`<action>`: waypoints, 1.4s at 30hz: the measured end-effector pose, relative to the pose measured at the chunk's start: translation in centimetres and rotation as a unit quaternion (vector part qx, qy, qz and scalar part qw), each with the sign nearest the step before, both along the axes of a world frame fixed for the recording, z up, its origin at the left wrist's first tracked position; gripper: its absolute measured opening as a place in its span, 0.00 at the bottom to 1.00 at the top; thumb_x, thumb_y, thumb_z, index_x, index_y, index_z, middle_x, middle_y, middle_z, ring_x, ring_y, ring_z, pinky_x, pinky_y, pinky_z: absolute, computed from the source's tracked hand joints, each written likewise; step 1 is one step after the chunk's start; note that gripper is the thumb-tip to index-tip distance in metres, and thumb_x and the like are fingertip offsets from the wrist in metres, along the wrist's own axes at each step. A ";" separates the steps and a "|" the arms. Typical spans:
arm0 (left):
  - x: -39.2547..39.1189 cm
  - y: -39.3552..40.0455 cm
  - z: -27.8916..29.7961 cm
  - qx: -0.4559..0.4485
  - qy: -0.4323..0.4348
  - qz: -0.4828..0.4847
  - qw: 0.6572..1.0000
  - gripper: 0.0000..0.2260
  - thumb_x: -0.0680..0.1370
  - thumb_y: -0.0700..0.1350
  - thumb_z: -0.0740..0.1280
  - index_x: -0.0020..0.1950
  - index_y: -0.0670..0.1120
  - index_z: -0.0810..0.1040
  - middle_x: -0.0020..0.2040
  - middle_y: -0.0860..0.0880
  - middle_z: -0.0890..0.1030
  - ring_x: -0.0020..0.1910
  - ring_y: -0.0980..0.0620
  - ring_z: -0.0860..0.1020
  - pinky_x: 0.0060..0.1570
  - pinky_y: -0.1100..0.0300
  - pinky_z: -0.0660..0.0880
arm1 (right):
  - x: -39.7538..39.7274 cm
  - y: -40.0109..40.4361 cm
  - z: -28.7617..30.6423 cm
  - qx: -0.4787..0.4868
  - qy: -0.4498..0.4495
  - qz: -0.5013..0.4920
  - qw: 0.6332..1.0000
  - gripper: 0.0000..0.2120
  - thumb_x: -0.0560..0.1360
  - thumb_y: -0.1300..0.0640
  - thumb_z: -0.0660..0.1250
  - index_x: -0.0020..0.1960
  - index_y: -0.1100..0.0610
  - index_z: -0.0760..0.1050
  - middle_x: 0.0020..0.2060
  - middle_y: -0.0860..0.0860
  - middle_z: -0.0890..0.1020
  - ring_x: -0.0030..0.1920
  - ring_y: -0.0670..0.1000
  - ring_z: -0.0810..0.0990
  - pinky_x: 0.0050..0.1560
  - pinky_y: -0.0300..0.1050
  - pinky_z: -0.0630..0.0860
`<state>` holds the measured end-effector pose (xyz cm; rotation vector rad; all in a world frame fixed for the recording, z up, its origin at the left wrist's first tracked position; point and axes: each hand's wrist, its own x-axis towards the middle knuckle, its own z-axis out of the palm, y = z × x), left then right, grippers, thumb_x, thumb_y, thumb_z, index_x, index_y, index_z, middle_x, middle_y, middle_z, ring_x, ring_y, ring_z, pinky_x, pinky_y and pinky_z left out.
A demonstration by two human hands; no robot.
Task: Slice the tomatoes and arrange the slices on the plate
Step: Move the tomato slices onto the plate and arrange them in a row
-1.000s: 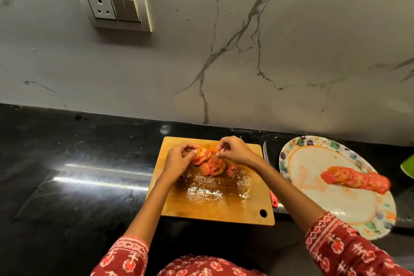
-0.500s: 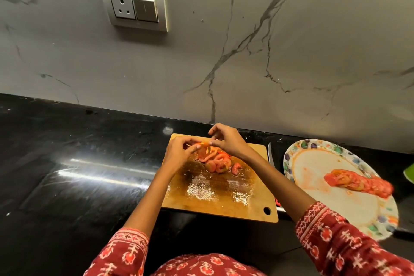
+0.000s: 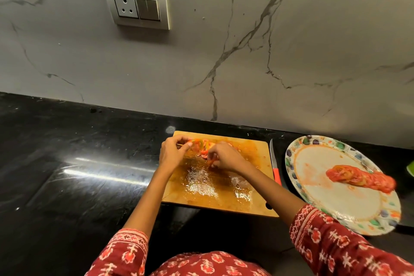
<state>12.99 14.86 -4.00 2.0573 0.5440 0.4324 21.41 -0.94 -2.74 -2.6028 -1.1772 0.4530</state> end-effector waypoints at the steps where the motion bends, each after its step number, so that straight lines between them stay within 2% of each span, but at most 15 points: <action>1: -0.1 -0.1 -0.1 0.001 0.001 -0.001 1.000 0.05 0.75 0.44 0.69 0.49 0.46 0.81 0.45 0.51 0.80 0.46 0.53 0.78 0.42 0.64 0.74 | 0.1 -0.2 0.2 0.007 0.013 -0.003 1.000 0.06 0.73 0.60 0.69 0.50 0.57 0.79 0.48 0.52 0.81 0.51 0.47 0.77 0.50 0.40 0.74; 3: -0.1 -0.3 -0.1 0.001 0.004 -0.002 1.000 0.05 0.74 0.43 0.69 0.49 0.46 0.81 0.44 0.51 0.80 0.45 0.54 0.77 0.40 0.68 0.72 | 0.4 -0.5 0.5 0.029 0.030 -0.015 0.999 0.06 0.73 0.60 0.70 0.49 0.57 0.80 0.49 0.52 0.81 0.51 0.49 0.78 0.47 0.39 0.74; 7: -0.1 -0.5 -0.1 0.001 0.006 -0.002 1.000 0.04 0.74 0.43 0.69 0.48 0.47 0.81 0.44 0.52 0.80 0.45 0.54 0.77 0.40 0.66 0.72 | 0.7 -1.1 1.1 0.056 0.049 -0.038 0.996 0.08 0.76 0.60 0.66 0.54 0.59 0.79 0.52 0.52 0.81 0.50 0.48 0.78 0.41 0.35 0.71; 10: 0.0 -0.8 -0.1 0.001 0.004 -0.010 1.000 0.04 0.74 0.42 0.69 0.48 0.47 0.81 0.44 0.52 0.79 0.45 0.55 0.77 0.40 0.69 0.71 | 0.8 -1.6 0.9 0.079 0.067 -0.048 0.993 0.09 0.76 0.60 0.65 0.55 0.59 0.79 0.53 0.54 0.81 0.48 0.47 0.78 0.38 0.31 0.69; 12: 0.1 -1.0 -0.1 0.002 0.004 -0.015 1.000 0.03 0.74 0.42 0.69 0.47 0.46 0.81 0.44 0.52 0.79 0.45 0.56 0.77 0.40 0.68 0.71 | 0.8 -1.8 1.0 0.094 0.071 -0.057 0.991 0.09 0.76 0.60 0.66 0.55 0.59 0.79 0.54 0.54 0.81 0.52 0.49 0.77 0.42 0.34 0.72; 14: 0.2 -1.1 -0.1 0.001 0.006 -0.020 1.000 0.03 0.74 0.42 0.69 0.47 0.47 0.81 0.44 0.52 0.80 0.45 0.55 0.77 0.42 0.65 0.73 | 0.9 -2.0 1.0 0.108 0.078 -0.065 0.989 0.10 0.76 0.60 0.66 0.56 0.59 0.79 0.55 0.54 0.80 0.55 0.51 0.77 0.49 0.40 0.75; 16: 0.2 -1.3 -0.2 0.000 0.010 -0.026 1.000 0.03 0.74 0.42 0.69 0.47 0.47 0.81 0.44 0.52 0.80 0.45 0.55 0.77 0.44 0.62 0.74 | 0.9 -2.3 1.1 0.118 0.085 -0.065 0.987 0.10 0.75 0.61 0.67 0.56 0.59 0.79 0.54 0.55 0.81 0.55 0.51 0.77 0.52 0.44 0.77; 21: 0.3 -1.7 0.0 0.004 0.009 -0.033 0.999 0.04 0.74 0.41 0.69 0.47 0.45 0.82 0.43 0.52 0.79 0.44 0.55 0.76 0.41 0.67 0.72 | 1.1 -2.8 0.9 0.131 0.087 -0.067 0.985 0.10 0.75 0.61 0.67 0.55 0.59 0.80 0.52 0.55 0.82 0.54 0.52 0.79 0.53 0.46 0.78; 28: 0.2 -1.8 0.1 0.002 0.019 -0.030 0.999 0.04 0.74 0.41 0.69 0.47 0.46 0.82 0.43 0.53 0.78 0.44 0.57 0.75 0.41 0.67 0.70 | 0.9 -2.5 0.8 0.144 0.099 -0.084 0.981 0.10 0.74 0.60 0.69 0.54 0.59 0.80 0.52 0.55 0.82 0.53 0.50 0.79 0.52 0.45 0.78; 34: 0.1 -1.7 0.0 0.004 0.023 -0.029 0.999 0.04 0.75 0.41 0.69 0.47 0.46 0.82 0.44 0.53 0.78 0.46 0.56 0.75 0.45 0.62 0.73 | 0.9 -2.2 0.5 0.165 0.087 -0.116 0.976 0.07 0.73 0.57 0.70 0.51 0.55 0.81 0.50 0.52 0.81 0.47 0.44 0.75 0.39 0.34 0.71; 36: 0.1 -1.6 0.1 0.005 0.021 -0.032 0.999 0.04 0.75 0.41 0.69 0.47 0.46 0.82 0.44 0.53 0.79 0.46 0.56 0.75 0.45 0.62 0.73 | 1.0 -2.1 0.4 0.174 0.081 -0.126 0.973 0.07 0.73 0.57 0.70 0.50 0.55 0.82 0.49 0.52 0.81 0.47 0.44 0.74 0.40 0.36 0.71; 42: 0.4 -1.7 0.1 0.004 0.020 -0.035 0.999 0.03 0.74 0.41 0.69 0.47 0.46 0.81 0.44 0.53 0.78 0.45 0.57 0.75 0.39 0.70 0.69 | 1.4 -2.0 0.5 0.187 0.066 -0.133 0.971 0.07 0.73 0.56 0.70 0.50 0.55 0.81 0.45 0.51 0.81 0.44 0.45 0.75 0.45 0.46 0.76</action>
